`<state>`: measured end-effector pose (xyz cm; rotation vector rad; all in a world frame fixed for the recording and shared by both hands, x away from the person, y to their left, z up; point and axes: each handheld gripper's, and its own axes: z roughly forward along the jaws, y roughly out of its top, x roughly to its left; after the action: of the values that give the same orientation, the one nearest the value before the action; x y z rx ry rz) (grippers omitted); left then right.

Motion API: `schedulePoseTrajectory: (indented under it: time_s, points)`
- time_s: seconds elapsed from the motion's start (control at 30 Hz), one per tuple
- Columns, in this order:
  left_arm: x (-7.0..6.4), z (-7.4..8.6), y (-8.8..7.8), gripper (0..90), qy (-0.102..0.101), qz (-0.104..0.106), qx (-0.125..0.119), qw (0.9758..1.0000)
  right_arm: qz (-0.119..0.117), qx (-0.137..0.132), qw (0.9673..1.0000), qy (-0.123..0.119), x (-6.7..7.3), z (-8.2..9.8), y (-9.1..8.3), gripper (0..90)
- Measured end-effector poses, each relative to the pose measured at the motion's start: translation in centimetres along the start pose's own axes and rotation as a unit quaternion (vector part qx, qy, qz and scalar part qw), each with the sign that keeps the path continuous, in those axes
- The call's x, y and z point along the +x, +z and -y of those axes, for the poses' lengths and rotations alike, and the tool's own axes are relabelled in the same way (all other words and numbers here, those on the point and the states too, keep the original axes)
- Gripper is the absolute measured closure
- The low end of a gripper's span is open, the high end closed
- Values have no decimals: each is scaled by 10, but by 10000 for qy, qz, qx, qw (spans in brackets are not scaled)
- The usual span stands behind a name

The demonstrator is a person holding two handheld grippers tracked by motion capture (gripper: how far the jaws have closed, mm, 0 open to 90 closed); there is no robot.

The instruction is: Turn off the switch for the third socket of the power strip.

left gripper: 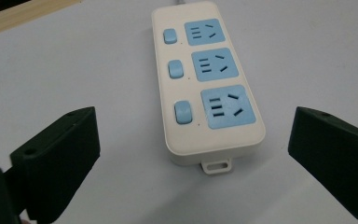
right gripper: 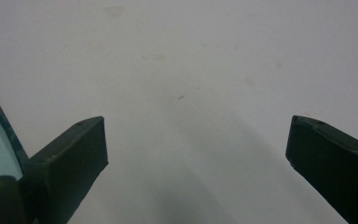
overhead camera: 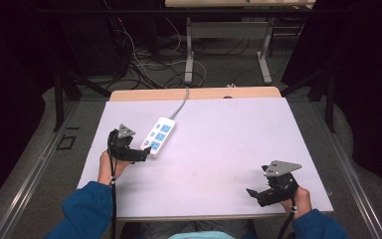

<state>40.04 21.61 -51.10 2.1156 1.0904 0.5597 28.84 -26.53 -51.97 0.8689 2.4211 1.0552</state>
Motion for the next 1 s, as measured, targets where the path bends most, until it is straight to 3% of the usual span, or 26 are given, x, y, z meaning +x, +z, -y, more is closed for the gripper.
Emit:
schedulePoseTrajectory:
  time_s: [0.3,1.0]
  points:
    - [-11,5,-14,1,82,48,2,10000,-6,-2,10000,10,0,0,0,47]
    - [-33,33,-50,1,183,139,116,9997,10,10,10000,39,1,0,0,48]
